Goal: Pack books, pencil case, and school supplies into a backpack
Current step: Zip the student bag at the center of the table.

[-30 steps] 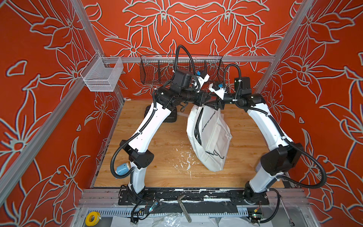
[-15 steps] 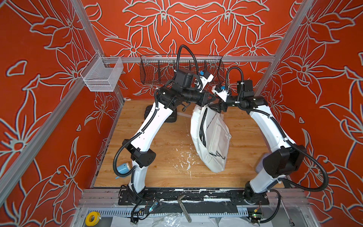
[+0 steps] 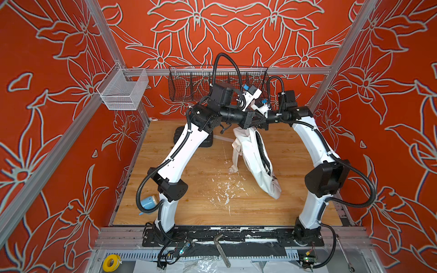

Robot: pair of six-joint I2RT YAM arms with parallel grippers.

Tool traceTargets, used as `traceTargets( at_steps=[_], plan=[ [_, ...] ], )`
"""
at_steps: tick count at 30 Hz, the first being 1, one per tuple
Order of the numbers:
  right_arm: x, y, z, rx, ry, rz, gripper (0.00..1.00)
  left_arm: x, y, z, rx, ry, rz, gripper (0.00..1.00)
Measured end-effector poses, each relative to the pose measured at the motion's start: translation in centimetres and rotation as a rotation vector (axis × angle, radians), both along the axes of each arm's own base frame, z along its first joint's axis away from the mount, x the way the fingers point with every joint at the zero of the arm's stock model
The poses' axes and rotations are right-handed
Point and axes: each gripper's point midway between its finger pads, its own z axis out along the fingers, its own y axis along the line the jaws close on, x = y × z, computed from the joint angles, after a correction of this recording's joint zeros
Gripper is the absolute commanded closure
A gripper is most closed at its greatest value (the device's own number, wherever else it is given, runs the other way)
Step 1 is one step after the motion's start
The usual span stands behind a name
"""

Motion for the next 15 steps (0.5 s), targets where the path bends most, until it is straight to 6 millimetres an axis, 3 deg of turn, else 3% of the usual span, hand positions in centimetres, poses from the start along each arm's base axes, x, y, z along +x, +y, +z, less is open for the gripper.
traceTargets(
  at_steps=[7, 11, 15],
  plan=[
    [0.4, -0.8, -2.2, -0.01, 0.049, -0.115, 1.0, 3.1, 1.9, -0.3, -0.004, 0.033, 0.108, 1.0],
    [1.2, -3.6, -1.9, -0.04, 0.029, -0.315, 1.0, 5.0, 2.5, -0.4, -0.025, 0.052, 0.156, 1.0],
    [0.6, -7.3, -0.6, -0.065, -0.003, -0.51, 1.0, 5.8, 2.2, 0.2, -0.052, 0.046, 0.162, 1.0]
  ],
)
